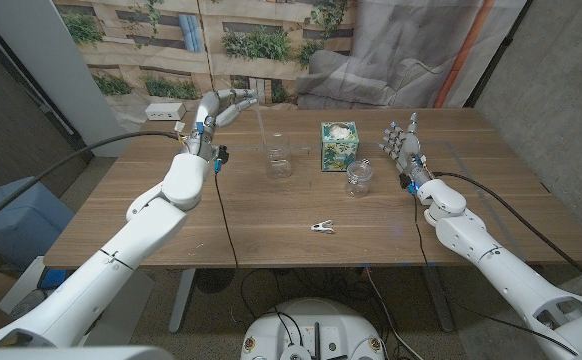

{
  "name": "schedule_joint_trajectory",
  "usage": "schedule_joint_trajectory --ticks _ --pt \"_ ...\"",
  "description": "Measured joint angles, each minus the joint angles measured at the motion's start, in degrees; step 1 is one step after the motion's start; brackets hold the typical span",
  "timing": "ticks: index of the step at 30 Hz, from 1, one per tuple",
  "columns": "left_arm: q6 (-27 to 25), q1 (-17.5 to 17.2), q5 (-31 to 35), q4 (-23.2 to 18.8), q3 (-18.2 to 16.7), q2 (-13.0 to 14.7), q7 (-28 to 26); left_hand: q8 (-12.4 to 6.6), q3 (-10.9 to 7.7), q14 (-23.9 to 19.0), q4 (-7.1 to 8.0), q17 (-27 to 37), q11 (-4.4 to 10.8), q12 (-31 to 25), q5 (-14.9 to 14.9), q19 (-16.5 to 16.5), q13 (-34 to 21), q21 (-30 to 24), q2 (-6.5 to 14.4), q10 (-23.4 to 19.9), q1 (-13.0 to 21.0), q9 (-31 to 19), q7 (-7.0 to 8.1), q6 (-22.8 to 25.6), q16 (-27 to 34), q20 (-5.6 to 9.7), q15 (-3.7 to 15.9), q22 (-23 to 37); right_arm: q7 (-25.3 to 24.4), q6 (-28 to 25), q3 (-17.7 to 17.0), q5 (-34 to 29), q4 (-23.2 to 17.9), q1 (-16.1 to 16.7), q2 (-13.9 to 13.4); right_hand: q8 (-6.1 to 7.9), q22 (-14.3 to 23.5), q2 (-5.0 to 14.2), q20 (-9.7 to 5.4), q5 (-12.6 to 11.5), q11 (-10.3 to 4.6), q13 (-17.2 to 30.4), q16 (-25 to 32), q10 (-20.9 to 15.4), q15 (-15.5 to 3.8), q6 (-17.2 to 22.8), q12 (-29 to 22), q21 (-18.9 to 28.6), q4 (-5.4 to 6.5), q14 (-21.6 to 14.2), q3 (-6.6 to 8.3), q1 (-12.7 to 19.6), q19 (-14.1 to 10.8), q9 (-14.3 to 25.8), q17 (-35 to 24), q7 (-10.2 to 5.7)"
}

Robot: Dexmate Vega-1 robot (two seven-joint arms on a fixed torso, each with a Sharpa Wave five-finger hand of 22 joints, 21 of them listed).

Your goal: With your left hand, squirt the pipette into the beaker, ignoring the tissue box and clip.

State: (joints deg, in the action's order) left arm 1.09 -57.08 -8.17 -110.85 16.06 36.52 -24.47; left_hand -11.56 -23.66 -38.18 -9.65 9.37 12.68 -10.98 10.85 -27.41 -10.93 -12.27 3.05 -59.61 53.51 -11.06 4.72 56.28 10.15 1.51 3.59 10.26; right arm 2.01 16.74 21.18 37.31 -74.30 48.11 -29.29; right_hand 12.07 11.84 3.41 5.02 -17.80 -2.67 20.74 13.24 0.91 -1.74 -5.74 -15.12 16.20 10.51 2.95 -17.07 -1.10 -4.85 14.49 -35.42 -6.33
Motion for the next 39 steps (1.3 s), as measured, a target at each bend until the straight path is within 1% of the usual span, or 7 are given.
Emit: schedule_joint_trajectory --ticks 4,12,24,26,27,33,39 --pt "1.5 1.3 0.4 1.7 0.6 -0.9 -0.3 0.0 0.0 0.0 0.0 0.0 -0.09 0.0 0.0 0.0 0.0 0.0 0.0 0.5 0.0 0.0 -0.22 -0.2 0.0 0.0 0.0 0.0 0.0 0.0 0.0 0.0 0.0 0.0 0.0 0.0 0.0 0.0 0.0 0.0 0.0 0.0 0.0 0.0 0.0 0.0 0.0 0.0 0.0 0.0 0.0 0.0 0.0 0.0 0.0 0.0" --pt "4.1 3.9 0.7 5.1 2.0 -3.0 -0.5 0.0 -0.25 0.0 0.25 0.0 -0.1 0.0 0.0 0.0 0.0 0.0 -0.2 0.7 -0.2 0.0 0.09 -0.5 0.0 0.0 0.0 0.0 0.0 0.0 0.0 0.0 0.0 0.0 0.0 0.0 0.0 0.0 0.0 0.0 0.0 0.0 0.0 0.0 0.0 0.0 0.0 0.0 0.0 0.0 0.0 0.0 0.0 0.0 0.0 0.0" --pt "4.7 7.1 0.2 9.3 4.7 -5.3 0.7 0.0 -0.49 0.0 0.01 0.0 0.2 0.0 0.0 0.0 0.0 0.2 0.0 1.0 -0.5 -0.3 0.4 -0.8 0.0 0.0 0.0 0.0 0.0 0.0 0.0 0.0 0.0 0.0 0.0 0.0 0.0 0.0 0.0 0.0 0.0 0.0 0.0 0.0 0.0 0.0 0.0 0.0 0.0 0.0 0.0 0.0 0.0 0.0 0.0 0.0" --pt "4.7 7.1 0.2 9.3 4.7 -5.3 0.8 0.0 -0.49 0.0 0.01 0.0 0.2 0.0 0.0 0.0 0.0 0.2 0.0 1.0 -0.5 -0.3 0.4 -0.8 0.0 0.0 0.0 0.0 0.0 0.0 0.0 0.0 0.0 0.0 0.0 0.0 0.0 0.0 0.0 0.0 0.0 0.0 0.0 0.0 0.0 0.0 0.0 0.0 0.0 0.0 0.0 0.0 0.0 0.0 0.0 0.0" --pt "4.8 7.9 0.2 10.4 5.4 -5.7 0.9 0.0 -0.49 0.0 0.01 0.0 0.2 0.0 0.0 0.0 0.0 0.2 0.0 1.0 -0.5 -0.3 0.4 -0.8 0.0 0.0 0.0 0.0 0.0 0.0 0.0 0.0 0.0 0.0 0.0 0.0 0.0 0.0 0.0 0.0 0.0 0.0 0.0 0.0 0.0 0.0 0.0 0.0 0.0 0.0 0.0 0.0 0.0 0.0 0.0 0.0" --pt "5.4 9.7 0.3 13.1 7.1 -6.9 1.5 0.0 -0.49 0.0 0.01 0.0 0.0 0.0 0.0 0.0 0.0 0.2 0.0 1.2 -0.5 -0.3 0.41 -0.8 0.0 0.01 0.0 0.0 0.0 0.0 0.0 0.0 0.0 0.0 0.0 0.0 0.0 0.0 0.0 0.0 0.0 0.0 0.0 0.0 0.0 0.0 0.0 0.0 0.0 0.0 0.0 0.0 0.0 0.0 0.0 0.0" --pt "6.0 11.1 0.9 14.9 8.6 -7.8 1.8 0.0 -0.49 0.0 0.01 0.0 -0.09 0.0 0.0 0.2 0.0 0.2 -0.2 1.3 -0.6 -0.3 0.41 -0.8 0.0 -0.22 0.0 0.0 0.0 -0.1 0.0 0.0 -0.1 0.0 0.0 0.0 0.0 0.0 0.0 0.0 0.0 0.0 0.0 0.0 0.0 0.0 0.0 0.0 0.0 0.0 0.0 0.0 0.0 0.0 0.0 0.0"
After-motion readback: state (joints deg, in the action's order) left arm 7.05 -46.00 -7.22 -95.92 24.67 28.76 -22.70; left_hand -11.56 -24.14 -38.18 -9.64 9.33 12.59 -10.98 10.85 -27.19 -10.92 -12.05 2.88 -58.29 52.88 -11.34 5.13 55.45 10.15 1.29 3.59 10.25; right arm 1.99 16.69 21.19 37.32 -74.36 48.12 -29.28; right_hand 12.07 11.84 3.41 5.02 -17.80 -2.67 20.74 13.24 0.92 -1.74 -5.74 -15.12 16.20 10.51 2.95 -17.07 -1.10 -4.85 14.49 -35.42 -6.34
